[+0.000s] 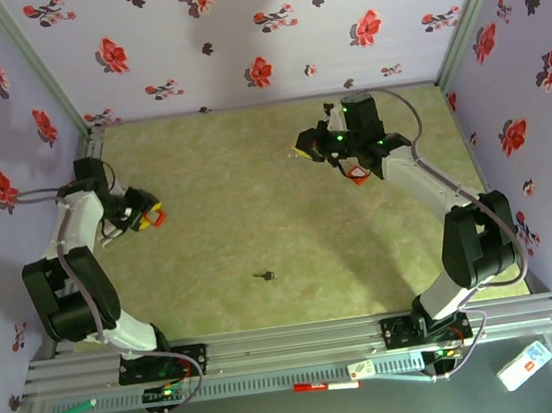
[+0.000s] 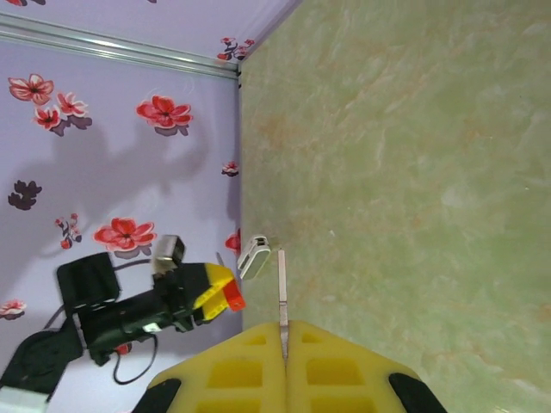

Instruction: Unlock with the key

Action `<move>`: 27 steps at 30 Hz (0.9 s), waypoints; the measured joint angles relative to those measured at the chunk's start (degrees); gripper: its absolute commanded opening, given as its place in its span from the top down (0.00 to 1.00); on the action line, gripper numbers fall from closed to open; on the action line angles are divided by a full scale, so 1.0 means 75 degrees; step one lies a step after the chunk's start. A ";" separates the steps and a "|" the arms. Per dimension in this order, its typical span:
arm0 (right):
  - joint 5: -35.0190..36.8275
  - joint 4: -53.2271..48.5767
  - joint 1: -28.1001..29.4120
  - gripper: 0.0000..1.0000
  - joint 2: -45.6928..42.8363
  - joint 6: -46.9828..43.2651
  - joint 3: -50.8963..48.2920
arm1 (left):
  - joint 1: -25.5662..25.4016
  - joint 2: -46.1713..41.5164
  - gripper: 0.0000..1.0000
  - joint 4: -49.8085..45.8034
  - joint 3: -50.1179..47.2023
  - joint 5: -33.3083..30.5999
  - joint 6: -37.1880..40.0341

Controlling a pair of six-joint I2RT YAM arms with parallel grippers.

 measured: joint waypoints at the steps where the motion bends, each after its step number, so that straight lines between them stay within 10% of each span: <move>1: 0.0064 -0.0055 0.0067 1.00 0.0000 -0.0099 0.0044 | -0.0248 -0.0047 1.00 0.0131 0.0125 0.0134 -0.0472; 14: 0.0714 0.0501 0.1341 1.00 0.0580 -0.1125 0.0688 | -0.2716 -0.0303 1.00 0.3730 0.0055 0.0254 -0.6575; 27: 0.0720 0.0886 0.1670 1.00 0.1134 -0.1518 0.1093 | -0.3558 -0.0172 1.00 0.5056 0.0064 -0.0169 -0.8361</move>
